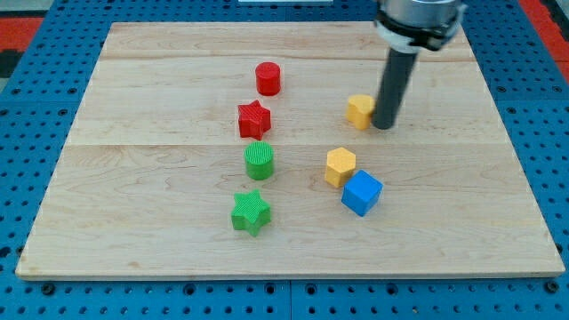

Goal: Put the yellow heart on the top of the red circle

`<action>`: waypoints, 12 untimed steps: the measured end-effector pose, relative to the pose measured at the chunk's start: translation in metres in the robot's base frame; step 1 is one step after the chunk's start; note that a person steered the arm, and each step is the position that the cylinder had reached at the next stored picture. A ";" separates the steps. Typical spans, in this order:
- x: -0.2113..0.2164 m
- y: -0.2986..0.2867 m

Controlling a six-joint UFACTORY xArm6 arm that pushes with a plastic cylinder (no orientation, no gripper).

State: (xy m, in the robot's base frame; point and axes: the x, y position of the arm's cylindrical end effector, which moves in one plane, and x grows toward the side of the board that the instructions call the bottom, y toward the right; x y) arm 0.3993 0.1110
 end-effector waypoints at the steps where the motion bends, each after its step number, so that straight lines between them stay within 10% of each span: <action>1: -0.006 0.008; 12: -0.144 -0.083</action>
State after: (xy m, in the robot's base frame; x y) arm 0.2555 0.0285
